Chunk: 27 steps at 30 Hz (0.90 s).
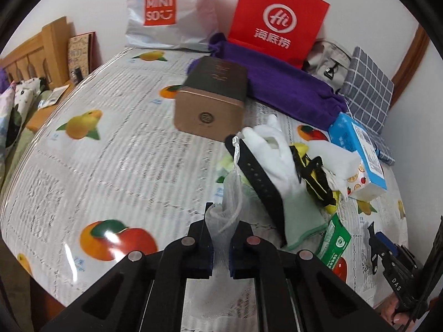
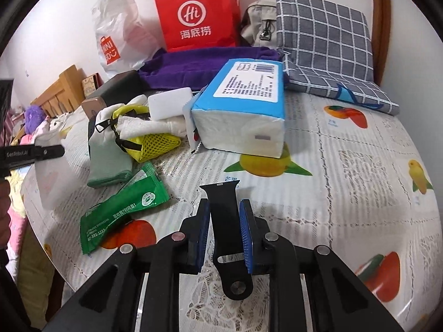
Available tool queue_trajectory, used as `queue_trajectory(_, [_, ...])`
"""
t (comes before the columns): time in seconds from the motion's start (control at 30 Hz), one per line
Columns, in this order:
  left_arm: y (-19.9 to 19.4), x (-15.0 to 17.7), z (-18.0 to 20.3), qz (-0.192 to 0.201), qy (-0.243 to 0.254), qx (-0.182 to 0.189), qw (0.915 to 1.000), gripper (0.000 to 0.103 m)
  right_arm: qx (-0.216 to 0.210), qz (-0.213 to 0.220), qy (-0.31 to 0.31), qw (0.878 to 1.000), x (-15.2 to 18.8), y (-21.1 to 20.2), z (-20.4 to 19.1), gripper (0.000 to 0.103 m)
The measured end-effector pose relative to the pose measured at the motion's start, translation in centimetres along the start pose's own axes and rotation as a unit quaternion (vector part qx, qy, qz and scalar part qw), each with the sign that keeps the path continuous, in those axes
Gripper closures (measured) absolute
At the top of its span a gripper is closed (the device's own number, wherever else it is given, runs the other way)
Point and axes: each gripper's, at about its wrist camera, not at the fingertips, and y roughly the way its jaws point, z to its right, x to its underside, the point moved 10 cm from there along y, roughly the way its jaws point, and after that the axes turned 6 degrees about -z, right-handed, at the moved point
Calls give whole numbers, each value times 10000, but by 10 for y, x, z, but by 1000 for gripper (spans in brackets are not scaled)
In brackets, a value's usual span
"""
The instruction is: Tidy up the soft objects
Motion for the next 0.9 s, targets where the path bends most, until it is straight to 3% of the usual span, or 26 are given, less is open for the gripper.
queue_trajectory(0.3, [-21,-8,-3,163,-27,178,9997,96,-146,-110,314,9993,-2,-9,-2,81])
queue_trajectory(0.4, [-30,-14,-2,262,29,181,9995,96,-219,-77,325,9992,-10,-19,-4,96])
queue_trajectory(0.67, [-43,-31,4,381,137,202,9990,96,-293,158,273,9991,-40,-42,-12,96])
queue_trajectory(0.77, [-47,-35,7,380,206,233,9988,96,-331,91,249,9991,-42,-39,-11,94])
queue_trajectory(0.83, [-48,-35,7,377,216,242,9988,96,-302,63,176,9994,-36,-33,-8,74])
queue_trajectory(0.9, [-48,-35,7,368,227,234,9988,96,-256,-67,106,9996,-27,-22,-4,71])
